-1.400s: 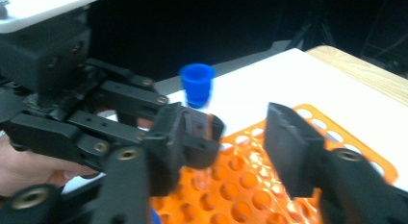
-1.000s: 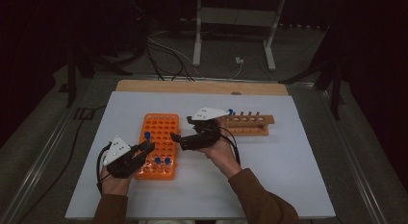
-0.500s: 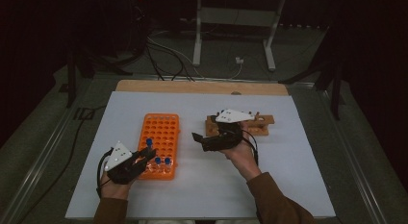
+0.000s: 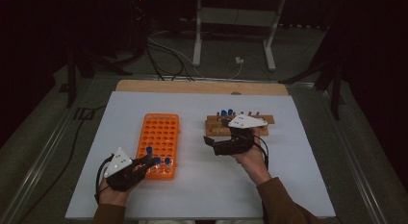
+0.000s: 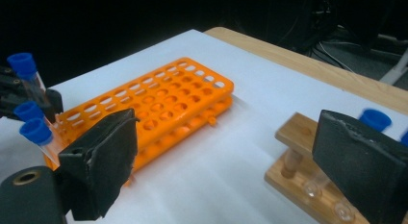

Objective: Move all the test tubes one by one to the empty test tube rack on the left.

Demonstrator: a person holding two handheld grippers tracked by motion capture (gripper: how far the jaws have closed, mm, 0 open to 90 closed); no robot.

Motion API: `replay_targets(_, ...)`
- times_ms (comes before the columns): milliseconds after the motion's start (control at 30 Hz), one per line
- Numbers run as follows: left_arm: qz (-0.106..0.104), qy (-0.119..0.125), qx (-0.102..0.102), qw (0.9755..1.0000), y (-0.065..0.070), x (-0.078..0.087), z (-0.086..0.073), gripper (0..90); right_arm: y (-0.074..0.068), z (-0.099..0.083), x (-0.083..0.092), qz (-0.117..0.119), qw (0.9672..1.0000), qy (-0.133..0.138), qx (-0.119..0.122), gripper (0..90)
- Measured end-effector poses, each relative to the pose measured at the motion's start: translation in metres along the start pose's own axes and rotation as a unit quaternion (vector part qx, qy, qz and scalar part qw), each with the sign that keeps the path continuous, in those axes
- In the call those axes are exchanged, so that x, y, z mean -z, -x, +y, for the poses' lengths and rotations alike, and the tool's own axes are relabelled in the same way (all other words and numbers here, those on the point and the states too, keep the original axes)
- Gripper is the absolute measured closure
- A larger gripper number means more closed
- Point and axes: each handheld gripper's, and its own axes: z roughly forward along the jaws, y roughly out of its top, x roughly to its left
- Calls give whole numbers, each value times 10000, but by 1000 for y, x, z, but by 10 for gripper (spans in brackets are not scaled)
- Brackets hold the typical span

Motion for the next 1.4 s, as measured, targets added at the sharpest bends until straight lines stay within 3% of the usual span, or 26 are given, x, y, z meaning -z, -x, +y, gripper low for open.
replay_targets(233, -26, -397, -67, 9992, -1, -4, -7, 780, 7, -8, 12, -45, 9999, 78, -105, 91)
replay_targets(433, 43, -582, -151, 9982, 1, -5, -8, 782, 12, -13, 23, -112, 9998, 115, -152, 92)
replay_targets(633, 135, -864, -385, 9954, 5, -9, -9, 783, 15, -18, 27, -155, 9996, 135, -178, 93)
replay_targets(967, 126, -863, -362, 9955, 5, -8, -10, 783, 19, -22, 29, -267, 9994, 125, -182, 93)
replay_targets(1067, 59, -840, -264, 9961, 3, -8, -11, 775, 21, -22, 29, -334, 9992, 128, -181, 94)
replay_targets(1167, -138, -782, 11, 9968, -2, -6, -12, 722, 23, -22, 29, -366, 9990, 120, -220, 94)
replay_targets(1400, -232, -609, 191, 9977, -6, -1, -10, 589, 26, -21, 23, -416, 9988, 57, -262, 94)
